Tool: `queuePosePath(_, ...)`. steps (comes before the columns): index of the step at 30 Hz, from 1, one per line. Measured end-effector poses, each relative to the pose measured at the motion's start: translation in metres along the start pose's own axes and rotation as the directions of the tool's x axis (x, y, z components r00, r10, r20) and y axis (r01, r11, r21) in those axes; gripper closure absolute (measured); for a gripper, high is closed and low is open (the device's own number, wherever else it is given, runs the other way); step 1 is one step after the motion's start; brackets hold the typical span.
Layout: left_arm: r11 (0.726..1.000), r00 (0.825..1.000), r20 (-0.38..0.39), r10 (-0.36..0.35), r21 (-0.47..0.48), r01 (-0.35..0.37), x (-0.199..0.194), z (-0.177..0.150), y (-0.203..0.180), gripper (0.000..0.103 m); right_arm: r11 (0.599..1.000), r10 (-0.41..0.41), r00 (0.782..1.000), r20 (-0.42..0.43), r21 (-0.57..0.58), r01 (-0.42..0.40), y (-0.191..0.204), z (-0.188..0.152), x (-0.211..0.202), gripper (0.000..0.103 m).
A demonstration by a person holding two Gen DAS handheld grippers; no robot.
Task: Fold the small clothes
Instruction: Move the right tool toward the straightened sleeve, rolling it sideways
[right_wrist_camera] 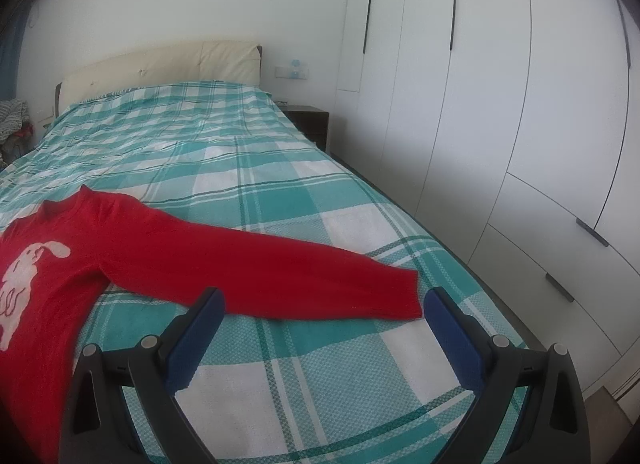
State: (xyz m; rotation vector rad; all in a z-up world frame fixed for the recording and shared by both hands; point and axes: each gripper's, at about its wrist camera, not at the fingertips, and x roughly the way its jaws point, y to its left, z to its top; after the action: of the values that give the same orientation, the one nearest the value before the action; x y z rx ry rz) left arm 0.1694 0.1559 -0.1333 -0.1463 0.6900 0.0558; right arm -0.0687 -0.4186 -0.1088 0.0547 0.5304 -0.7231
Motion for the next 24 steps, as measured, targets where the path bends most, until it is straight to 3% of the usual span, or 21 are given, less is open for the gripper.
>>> queuePosePath(12,0.999,1.0,-0.016,0.022,0.027,-0.021,-0.005,-0.006,0.015,0.002,0.994,-0.103,0.995,-0.009,-0.026,0.103,-0.003,0.001,0.003,0.004)
queuePosePath(24,0.999,0.999,-0.023,0.026,0.036,-0.025,-0.005,-0.005,0.01,0.002,0.994,-0.108,0.994,-0.02,-0.031,0.108,-0.004,0.001,0.005,0.004)
